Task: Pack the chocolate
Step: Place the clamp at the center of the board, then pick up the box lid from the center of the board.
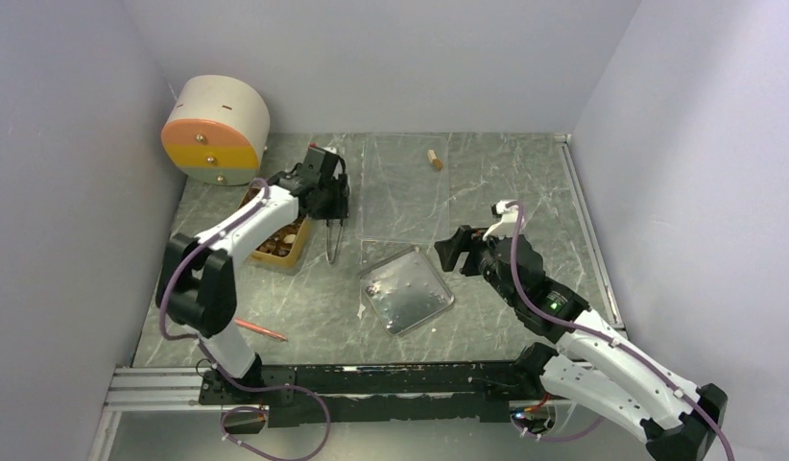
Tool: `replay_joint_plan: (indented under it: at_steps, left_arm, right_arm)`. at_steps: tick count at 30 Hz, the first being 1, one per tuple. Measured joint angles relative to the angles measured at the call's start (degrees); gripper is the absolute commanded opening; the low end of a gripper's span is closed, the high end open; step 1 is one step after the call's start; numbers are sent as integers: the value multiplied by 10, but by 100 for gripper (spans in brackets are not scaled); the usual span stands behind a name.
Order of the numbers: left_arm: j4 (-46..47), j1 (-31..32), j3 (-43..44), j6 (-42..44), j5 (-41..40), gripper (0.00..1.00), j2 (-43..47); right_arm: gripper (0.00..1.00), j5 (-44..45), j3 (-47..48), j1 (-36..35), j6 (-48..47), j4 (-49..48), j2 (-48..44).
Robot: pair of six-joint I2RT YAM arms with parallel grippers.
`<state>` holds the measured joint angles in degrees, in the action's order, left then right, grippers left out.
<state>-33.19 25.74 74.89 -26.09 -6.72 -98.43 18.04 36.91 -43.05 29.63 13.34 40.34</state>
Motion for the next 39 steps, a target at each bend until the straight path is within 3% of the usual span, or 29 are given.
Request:
replay_joint_plan:
  at_steps: [5,8,12,20,30,39]
  left_arm:
    - [7,0,20,17,5,87,81]
    - [8,-1,19,21,4,96,123]
    - [8,-22,-1,14,20,96,154]
    - [-9,-132,-84,-4,62,95,168]
    - [20,-154,-179,-11,14,92,361]
    - [34,-155,-203,-11,-19,91,384]
  right_arm:
    - [46,-49,0,0,2,-4,25]
    - [39,-90,0,0,10,-14,62]
    - [39,-132,7,-22,24,-23,150]
    - [38,-136,57,-126,40,-41,298]
    - [38,-109,130,-180,40,-75,469]
    - [38,-87,166,-183,29,-87,560]
